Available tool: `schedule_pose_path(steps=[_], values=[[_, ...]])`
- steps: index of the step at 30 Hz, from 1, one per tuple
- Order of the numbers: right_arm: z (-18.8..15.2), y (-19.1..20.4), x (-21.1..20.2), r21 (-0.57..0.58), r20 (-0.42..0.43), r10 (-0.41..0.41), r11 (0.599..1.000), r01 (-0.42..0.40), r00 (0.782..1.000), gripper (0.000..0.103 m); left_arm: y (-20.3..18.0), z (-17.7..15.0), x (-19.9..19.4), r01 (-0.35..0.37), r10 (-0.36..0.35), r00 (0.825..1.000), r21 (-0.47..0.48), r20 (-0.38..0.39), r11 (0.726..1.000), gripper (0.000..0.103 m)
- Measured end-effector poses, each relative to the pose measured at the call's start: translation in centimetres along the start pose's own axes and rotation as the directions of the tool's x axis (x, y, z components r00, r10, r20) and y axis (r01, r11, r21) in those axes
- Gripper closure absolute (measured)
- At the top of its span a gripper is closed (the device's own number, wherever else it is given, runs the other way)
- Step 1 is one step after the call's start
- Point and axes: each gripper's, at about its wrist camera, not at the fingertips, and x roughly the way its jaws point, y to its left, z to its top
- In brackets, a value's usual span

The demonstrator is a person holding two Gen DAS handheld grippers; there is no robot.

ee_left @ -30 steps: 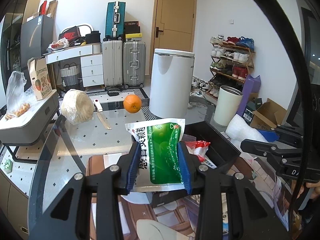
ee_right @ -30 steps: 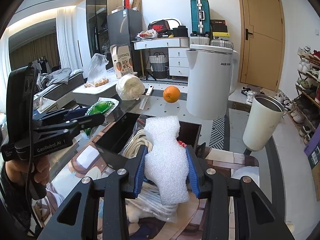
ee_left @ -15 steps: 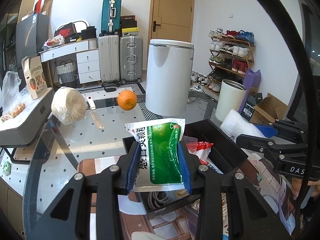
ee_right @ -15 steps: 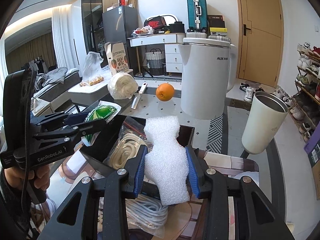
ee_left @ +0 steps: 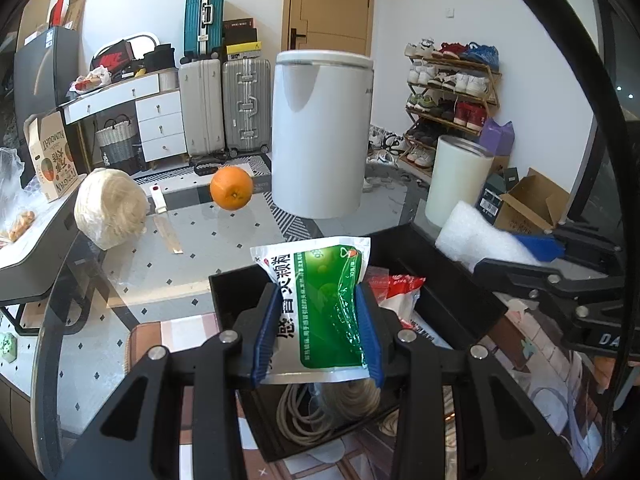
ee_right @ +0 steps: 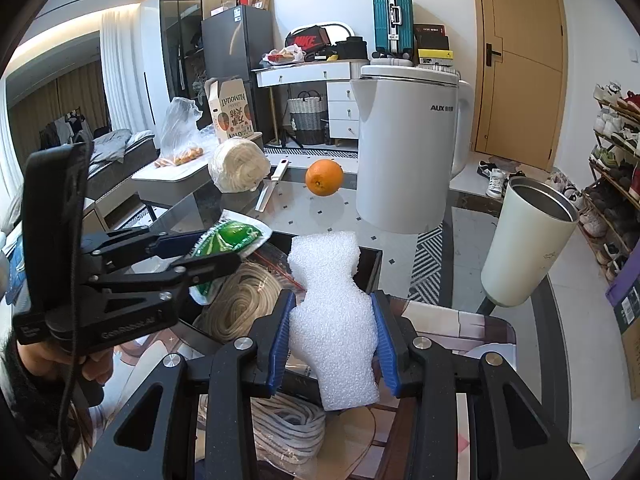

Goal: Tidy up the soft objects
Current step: 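Lift the green sachet with the left gripper while the right carries the white foam over the box, then lower the foam into the box and open the right gripper while the left releases the sachet inside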

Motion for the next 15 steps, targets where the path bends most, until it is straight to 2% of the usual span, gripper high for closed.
schedule_pose_path(steps=[15], values=[[1.1,0.9,3.8,-0.034,-0.031,0.005,0.999,-0.006,1.000,0.065,-0.1,-0.7,1.8,-0.039,0.039,0.999,0.027,-0.029,0.999,0.066]])
